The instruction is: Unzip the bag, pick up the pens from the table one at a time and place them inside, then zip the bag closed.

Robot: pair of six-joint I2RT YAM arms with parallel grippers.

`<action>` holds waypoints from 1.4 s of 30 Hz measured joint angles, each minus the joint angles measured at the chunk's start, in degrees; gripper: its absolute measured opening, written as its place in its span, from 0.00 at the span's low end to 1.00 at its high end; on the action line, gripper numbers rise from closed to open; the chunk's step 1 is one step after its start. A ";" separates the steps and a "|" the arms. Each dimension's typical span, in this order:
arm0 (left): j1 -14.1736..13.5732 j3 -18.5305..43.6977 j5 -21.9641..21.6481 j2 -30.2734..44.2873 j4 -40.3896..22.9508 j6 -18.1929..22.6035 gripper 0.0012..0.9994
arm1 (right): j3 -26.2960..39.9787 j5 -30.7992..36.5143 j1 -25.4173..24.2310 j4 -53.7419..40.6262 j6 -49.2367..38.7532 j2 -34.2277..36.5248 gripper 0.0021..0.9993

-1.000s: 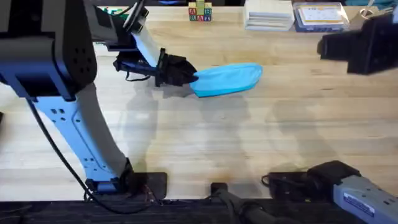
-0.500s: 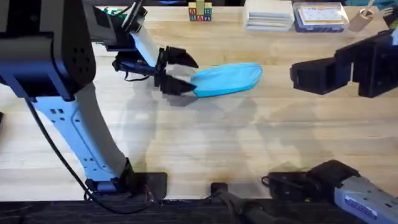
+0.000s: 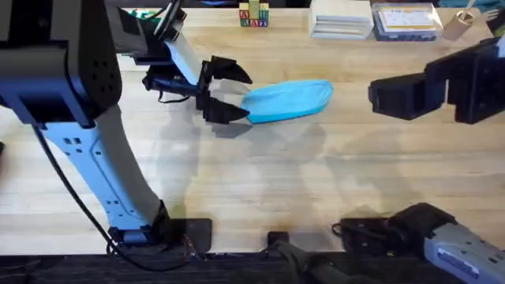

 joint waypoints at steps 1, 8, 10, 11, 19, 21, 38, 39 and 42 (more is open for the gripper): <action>0.00 0.00 0.07 0.00 -0.49 0.52 1.00 | 0.02 0.00 0.00 0.00 -0.02 0.00 1.00; 0.02 0.00 -0.68 -0.78 -4.98 7.33 1.00 | 0.00 0.00 0.00 0.00 -0.01 0.00 1.00; 0.15 0.00 -1.18 -2.30 -5.52 8.42 1.00 | 0.01 0.00 0.00 0.00 -0.01 0.00 1.00; 0.33 0.00 -1.65 -3.49 -5.81 8.88 1.00 | 0.00 0.00 0.00 0.00 -0.01 -0.01 1.00; 2.39 0.00 -6.61 -14.88 -8.35 9.98 1.00 | 0.00 0.00 0.00 0.00 -0.01 0.00 1.00; 2.54 0.00 -8.87 -17.49 -8.35 9.04 1.00 | 0.00 0.00 0.00 0.00 -0.01 0.00 1.00; 2.51 0.00 -24.45 -36.94 -7.93 -21.16 1.00 | 0.00 0.00 0.00 -0.20 -0.01 0.00 1.00; 2.51 0.00 -25.01 -38.07 -7.61 -23.51 1.00 | 0.00 0.00 0.00 -0.20 -0.01 0.00 1.00; 2.51 0.00 -26.30 -40.70 -7.19 -29.87 1.00 | 0.00 0.00 0.00 -0.20 -0.01 0.00 1.00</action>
